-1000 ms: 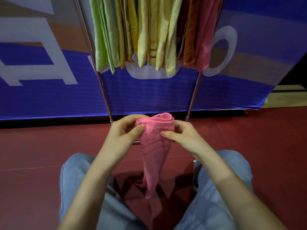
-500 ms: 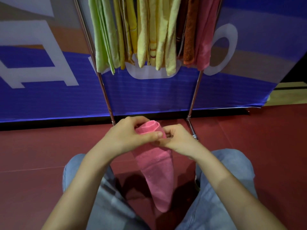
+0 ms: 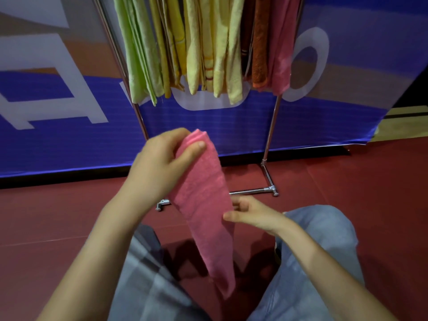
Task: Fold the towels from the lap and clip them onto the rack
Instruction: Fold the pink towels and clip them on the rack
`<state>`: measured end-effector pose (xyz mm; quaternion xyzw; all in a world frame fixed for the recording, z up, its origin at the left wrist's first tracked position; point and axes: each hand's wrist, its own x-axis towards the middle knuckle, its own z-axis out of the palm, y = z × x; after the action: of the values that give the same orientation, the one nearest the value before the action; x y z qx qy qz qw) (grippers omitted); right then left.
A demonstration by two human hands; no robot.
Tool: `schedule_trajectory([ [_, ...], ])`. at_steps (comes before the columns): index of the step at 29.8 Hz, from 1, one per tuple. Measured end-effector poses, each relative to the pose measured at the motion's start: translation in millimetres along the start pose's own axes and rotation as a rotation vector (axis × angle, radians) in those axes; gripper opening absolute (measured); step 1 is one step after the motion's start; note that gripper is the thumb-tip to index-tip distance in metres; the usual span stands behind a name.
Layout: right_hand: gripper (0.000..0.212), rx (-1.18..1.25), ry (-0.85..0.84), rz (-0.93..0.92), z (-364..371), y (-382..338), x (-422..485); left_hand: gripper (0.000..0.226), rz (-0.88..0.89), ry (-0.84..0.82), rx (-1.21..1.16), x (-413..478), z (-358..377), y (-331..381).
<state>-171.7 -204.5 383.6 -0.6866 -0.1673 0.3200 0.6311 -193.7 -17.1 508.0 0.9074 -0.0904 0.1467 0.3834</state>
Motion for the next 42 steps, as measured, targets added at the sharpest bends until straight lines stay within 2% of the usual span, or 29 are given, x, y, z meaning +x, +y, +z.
schedule_trajectory([
  [3,0.026,-0.085,-0.039,0.113,-1,32,1,0.032,-0.013,0.058,0.037,2,-13,-1],
  [5,0.024,-0.088,0.016,0.141,0,48,2,0.03,-0.05,0.071,0.074,3,-21,-10],
  [8,0.005,-0.097,0.055,0.131,-1,50,-2,0.032,-0.143,0.007,0.147,3,-22,-41],
  [11,0.028,-0.083,0.028,0.088,-6,33,-8,0.031,-0.268,-0.117,0.29,-10,0,-78],
  [13,0.03,-0.054,0.015,0.032,-11,19,-11,0.027,-0.348,-0.271,0.331,-21,22,-94],
  [15,0.026,-0.028,-0.021,-0.005,-13,3,-12,0.018,-0.324,-0.446,0.193,-30,46,-93],
  [17,0.026,-0.012,-0.053,-0.024,-13,-10,-12,0.009,-0.24,-0.52,-0.103,-35,65,-72],
  [19,0.031,-0.01,-0.055,-0.031,-15,-17,-14,0.031,-0.162,-0.495,-0.347,-35,82,-48],
  [21,0.027,0.011,-0.063,-0.035,-16,-22,-18,0.053,-0.111,-0.425,-0.471,-33,92,-35],
  [22,0.028,0.032,-0.063,-0.037,-17,-23,-19,0.058,-0.1,-0.395,-0.498,-33,94,-32],
  [24,0.031,0.033,-0.07,-0.047,-20,-24,-23,0.052,-0.099,-0.382,-0.52,-32,95,-28],
  [26,0.004,0.054,-0.116,-0.059,-22,-24,-27,0.04,-0.09,-0.421,-0.522,-32,94,-25],
  [29,0.074,0.045,-0.116,-0.046,-23,-13,-27,0.032,-0.081,-0.44,-0.543,-30,89,-22],
  [30,0.088,0.054,-0.105,-0.034,-22,-11,-29,0.032,-0.087,-0.43,-0.565,-29,87,-22],
  [31,0.093,0.067,-0.113,-0.038,-21,-8,-29,0.032,-0.1,-0.419,-0.594,-29,85,-21],
  [36,0.088,0.063,-0.064,0.039,-19,5,-27,0.031,-0.144,-0.359,-0.625,-25,68,-26],
  [38,0.067,0.087,-0.036,0.049,-19,11,-27,0.031,-0.157,-0.322,-0.636,-23,60,-34],
  [42,0.051,0.091,-0.064,0.075,-18,16,-26,0.039,-0.231,-0.213,-0.79,-24,45,-52],
])
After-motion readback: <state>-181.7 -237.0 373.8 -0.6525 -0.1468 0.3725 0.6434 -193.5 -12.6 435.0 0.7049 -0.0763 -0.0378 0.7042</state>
